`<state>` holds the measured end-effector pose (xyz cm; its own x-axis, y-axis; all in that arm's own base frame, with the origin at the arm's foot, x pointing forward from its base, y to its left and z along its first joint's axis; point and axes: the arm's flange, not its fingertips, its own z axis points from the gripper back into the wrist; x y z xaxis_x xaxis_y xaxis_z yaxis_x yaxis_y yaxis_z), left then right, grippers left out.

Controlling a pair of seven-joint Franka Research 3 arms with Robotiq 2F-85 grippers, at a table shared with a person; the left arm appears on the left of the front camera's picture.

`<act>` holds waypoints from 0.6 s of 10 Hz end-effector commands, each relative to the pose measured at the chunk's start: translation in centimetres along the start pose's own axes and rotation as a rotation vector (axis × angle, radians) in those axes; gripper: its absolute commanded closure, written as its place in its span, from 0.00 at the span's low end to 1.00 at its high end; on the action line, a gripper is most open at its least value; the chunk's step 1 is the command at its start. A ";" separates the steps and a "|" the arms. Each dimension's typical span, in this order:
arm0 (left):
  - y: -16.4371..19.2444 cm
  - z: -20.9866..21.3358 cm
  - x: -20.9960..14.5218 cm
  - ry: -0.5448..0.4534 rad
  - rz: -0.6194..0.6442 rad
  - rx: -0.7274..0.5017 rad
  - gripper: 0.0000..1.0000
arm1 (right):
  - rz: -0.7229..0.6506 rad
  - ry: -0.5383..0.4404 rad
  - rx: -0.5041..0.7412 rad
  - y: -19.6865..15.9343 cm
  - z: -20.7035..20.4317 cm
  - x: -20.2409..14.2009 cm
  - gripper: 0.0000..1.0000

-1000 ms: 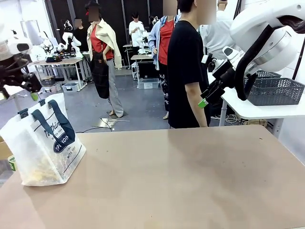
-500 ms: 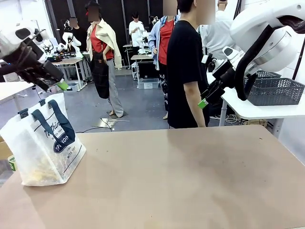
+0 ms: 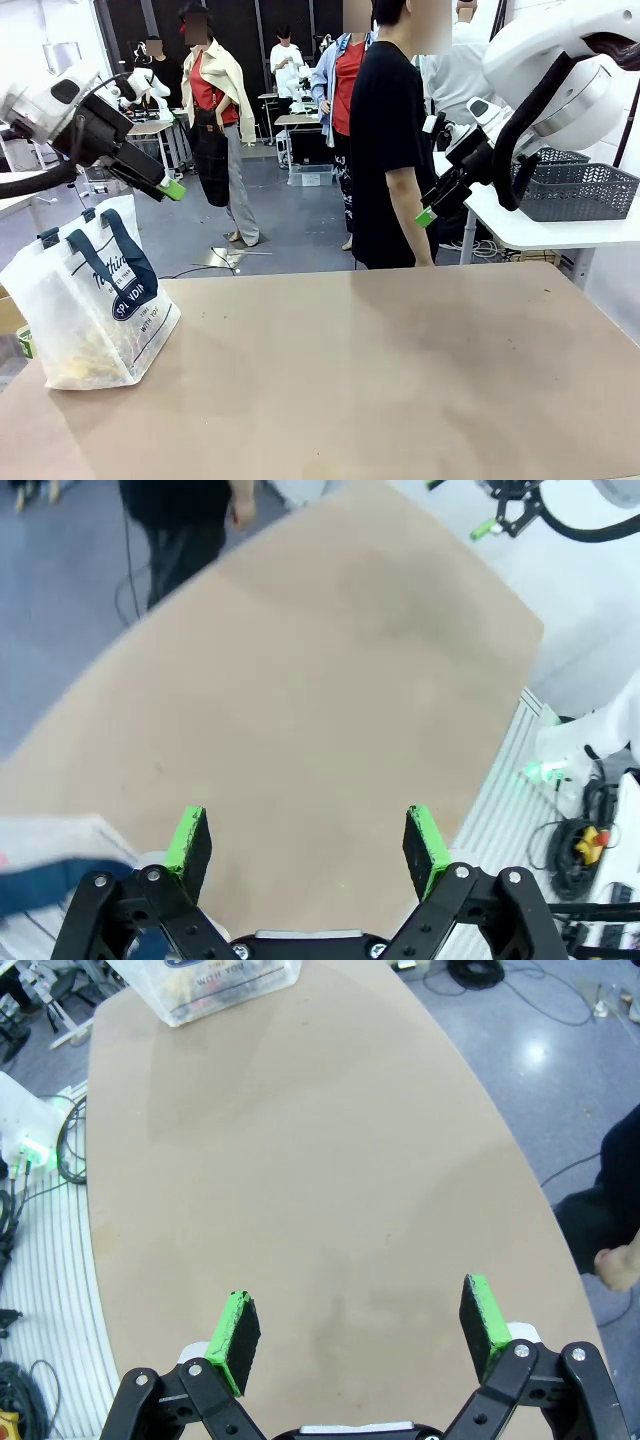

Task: Transfer purchased items from the store into the shopping bag.
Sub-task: Move the Reusable shopping bag to the right side of the table.

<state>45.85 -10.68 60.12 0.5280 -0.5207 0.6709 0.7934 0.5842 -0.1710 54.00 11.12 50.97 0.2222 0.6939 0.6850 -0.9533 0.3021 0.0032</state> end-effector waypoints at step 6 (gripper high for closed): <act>-0.6 -1.5 1.0 -0.156 -0.230 0.088 0.00 | 0.000 0.007 -0.006 0.0 -0.1 0.0 0.00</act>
<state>46.18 -13.03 59.44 0.2724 -0.5589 0.7832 0.8590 0.5080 0.0638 54.00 11.12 50.97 0.2222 0.6939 0.6849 -0.9533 0.3021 0.0033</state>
